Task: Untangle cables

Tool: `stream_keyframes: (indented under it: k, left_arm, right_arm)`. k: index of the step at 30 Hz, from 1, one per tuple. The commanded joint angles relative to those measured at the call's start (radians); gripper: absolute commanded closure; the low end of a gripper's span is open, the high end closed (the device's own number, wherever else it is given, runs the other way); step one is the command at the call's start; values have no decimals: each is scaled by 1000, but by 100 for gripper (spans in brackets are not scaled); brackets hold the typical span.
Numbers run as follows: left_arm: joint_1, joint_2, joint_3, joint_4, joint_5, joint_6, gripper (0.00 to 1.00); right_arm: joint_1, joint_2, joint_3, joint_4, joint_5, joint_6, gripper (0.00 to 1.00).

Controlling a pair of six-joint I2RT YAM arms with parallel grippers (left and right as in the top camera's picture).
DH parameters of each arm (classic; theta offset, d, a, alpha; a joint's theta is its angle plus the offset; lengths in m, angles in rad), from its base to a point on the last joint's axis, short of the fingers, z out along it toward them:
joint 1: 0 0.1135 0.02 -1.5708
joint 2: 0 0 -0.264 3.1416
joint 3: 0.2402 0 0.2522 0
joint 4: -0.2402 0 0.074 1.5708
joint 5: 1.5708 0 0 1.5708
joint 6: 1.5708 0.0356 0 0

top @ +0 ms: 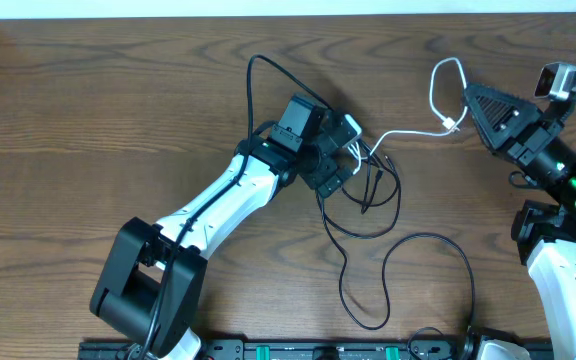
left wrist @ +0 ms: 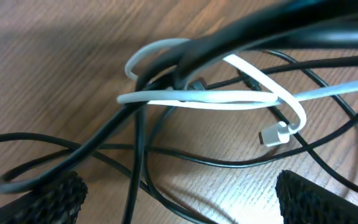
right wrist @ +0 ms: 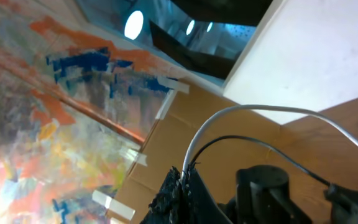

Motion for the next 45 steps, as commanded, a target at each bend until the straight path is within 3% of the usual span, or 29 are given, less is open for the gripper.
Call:
stream_keyframes:
  k: [1,8,28,37,45]
  left_arm:
    - [3,8,-2,1,-5,13,2]
    - [3,17,-2,-3,-21,13,2]
    - [3,30,-2,-4,-21,13,2]
    - [3,30,-2,-2,-10,5,2]
    - [3,30,-2,5,-10,5,2]
  right_arm:
    - [-3,-11,6,73,16,82,99]
    - [-21,-11,6,244,180,178,99]
    - [-71,-11,6,257,684,170,99]
    - [-71,-11,6,167,425,-2,99]
    - [-69,-11,6,-161,133,-225,99]
